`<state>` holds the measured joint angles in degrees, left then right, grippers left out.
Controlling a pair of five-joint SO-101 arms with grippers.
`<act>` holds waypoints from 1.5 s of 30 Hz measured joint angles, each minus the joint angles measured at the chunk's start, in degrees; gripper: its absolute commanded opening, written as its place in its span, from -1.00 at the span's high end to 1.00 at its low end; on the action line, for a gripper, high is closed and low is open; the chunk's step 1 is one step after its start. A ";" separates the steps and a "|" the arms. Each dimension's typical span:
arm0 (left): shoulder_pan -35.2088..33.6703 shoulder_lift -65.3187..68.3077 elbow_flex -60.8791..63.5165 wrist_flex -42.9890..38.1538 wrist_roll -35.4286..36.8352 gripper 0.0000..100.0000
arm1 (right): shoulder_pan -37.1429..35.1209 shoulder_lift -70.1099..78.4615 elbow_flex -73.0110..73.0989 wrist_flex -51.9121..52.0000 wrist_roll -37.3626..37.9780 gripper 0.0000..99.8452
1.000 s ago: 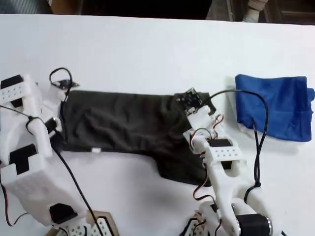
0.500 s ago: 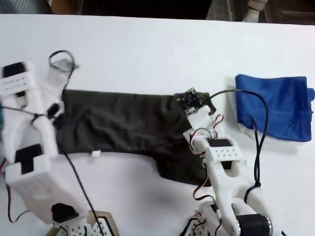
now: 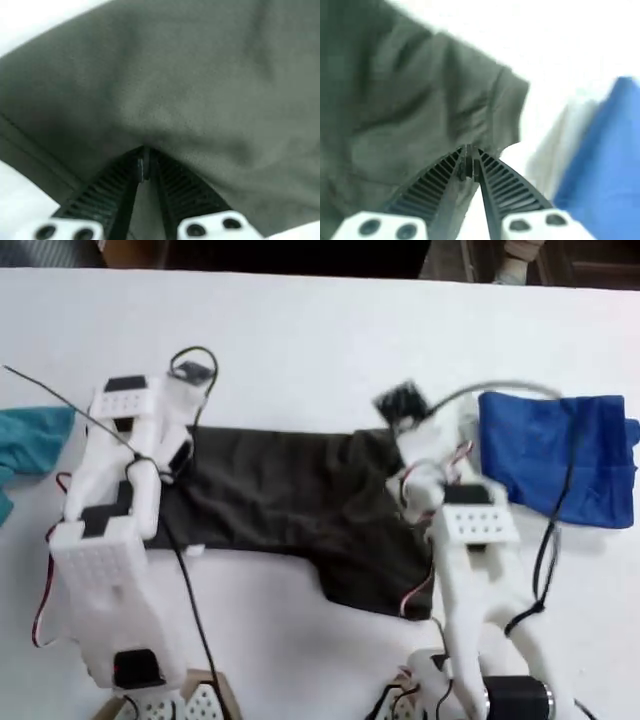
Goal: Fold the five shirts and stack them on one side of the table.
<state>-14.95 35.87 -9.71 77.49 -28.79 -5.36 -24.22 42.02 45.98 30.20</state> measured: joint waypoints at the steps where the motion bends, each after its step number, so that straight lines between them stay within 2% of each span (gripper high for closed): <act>1: -0.09 0.18 -0.26 0.00 0.79 0.95 | 0.00 0.26 -3.43 0.88 0.00 0.96; 5: -0.09 0.35 -0.35 0.00 2.29 0.95 | -0.97 7.47 -13.45 0.97 0.00 0.96; 10: -0.09 0.26 -1.49 0.44 2.37 0.95 | -2.37 25.32 -21.71 1.41 0.00 0.96; 14: 0.00 0.26 -8.26 5.45 2.37 0.95 | -2.20 35.69 -29.45 5.80 0.00 0.96; 18: 1.14 0.18 -15.03 10.20 2.37 0.95 | -2.20 42.11 -35.43 9.85 0.00 0.96; 27: 0.70 11.08 -20.22 7.12 2.37 0.95 | -1.49 48.53 -39.91 12.40 0.00 0.96; 35: -1.05 20.48 -40.97 19.34 3.43 0.95 | 1.58 59.25 -52.48 15.82 2.02 0.96; 45: -3.69 32.18 -58.37 22.42 3.52 0.95 | 1.58 67.87 -73.58 30.15 2.02 0.96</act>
<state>-18.64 68.04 -68.09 99.91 -25.27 -3.78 43.65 -31.56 76.13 32.22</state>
